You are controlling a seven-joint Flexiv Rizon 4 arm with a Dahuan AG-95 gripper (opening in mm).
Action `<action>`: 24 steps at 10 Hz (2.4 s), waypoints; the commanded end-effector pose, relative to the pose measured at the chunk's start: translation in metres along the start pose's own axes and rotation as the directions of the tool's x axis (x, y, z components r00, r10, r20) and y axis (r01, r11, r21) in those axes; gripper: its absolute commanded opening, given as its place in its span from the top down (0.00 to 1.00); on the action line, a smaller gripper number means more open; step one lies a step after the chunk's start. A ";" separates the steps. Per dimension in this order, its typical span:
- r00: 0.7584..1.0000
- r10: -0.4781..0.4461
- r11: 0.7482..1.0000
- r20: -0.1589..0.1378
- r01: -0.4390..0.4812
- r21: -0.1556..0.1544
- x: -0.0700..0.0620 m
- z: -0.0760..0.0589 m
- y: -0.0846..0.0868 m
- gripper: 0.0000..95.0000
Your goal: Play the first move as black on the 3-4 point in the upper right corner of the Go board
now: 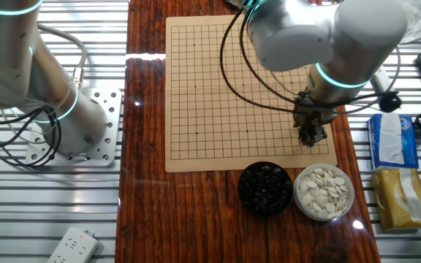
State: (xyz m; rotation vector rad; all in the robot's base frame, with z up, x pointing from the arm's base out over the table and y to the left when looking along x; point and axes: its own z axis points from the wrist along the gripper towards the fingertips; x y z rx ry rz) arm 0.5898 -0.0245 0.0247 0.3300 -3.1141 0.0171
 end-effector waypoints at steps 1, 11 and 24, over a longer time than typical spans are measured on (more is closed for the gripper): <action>1.000 0.001 1.000 -0.011 -0.001 0.004 -0.003 -0.009 -0.001 0.80; 1.000 -0.002 1.000 0.013 0.002 0.013 -0.009 -0.026 -0.002 0.80; 0.997 0.040 0.999 -0.071 -0.038 0.029 -0.010 -0.068 0.000 1.00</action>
